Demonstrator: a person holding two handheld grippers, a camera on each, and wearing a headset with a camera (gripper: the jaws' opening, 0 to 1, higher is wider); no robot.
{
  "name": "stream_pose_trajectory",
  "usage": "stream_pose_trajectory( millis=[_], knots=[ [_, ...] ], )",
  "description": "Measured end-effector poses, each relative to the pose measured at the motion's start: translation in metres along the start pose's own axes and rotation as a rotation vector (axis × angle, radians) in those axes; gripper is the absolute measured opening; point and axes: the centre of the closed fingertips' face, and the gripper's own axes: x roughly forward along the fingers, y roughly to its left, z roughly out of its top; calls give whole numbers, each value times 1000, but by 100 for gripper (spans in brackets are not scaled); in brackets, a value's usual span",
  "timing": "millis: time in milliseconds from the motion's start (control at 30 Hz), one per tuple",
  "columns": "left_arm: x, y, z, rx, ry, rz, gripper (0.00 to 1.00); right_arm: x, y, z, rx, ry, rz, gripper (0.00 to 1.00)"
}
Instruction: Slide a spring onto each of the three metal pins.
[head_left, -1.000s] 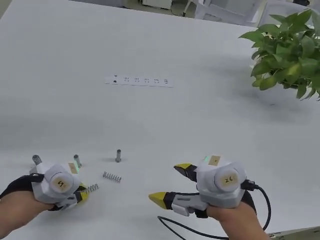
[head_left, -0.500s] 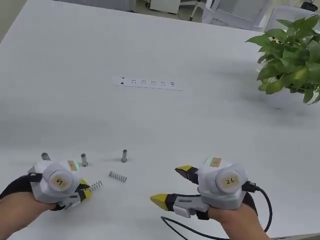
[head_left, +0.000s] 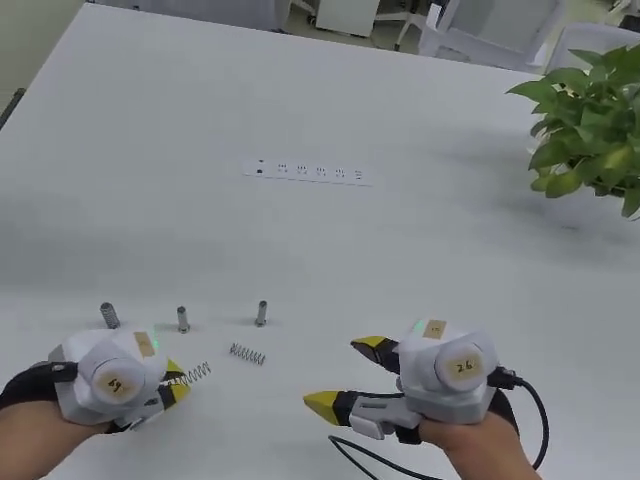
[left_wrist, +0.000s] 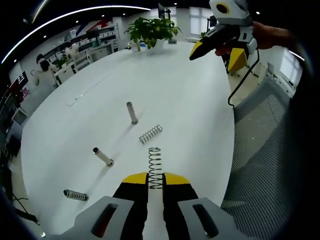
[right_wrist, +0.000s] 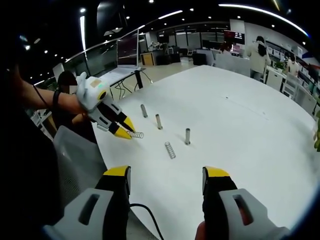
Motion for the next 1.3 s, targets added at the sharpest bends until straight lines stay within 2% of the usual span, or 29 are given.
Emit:
stream_pose_trajectory(
  millis=[200, 467, 933, 1300],
  knots=[
    [-14, -2, 6, 32, -15, 25, 3, 3, 6, 2, -8, -4, 18, 55],
    [-28, -5, 18, 29, -51, 49, 3, 7, 14, 5, -12, -12, 38, 55],
    [-36, -14, 34, 52, -87, 50, 3, 10, 21, 13, -12, -39, 75, 51],
    [-41, -28, 52, 82, -120, 35, 3, 18, 36, 21, -25, -47, 138, 49]
  ],
)
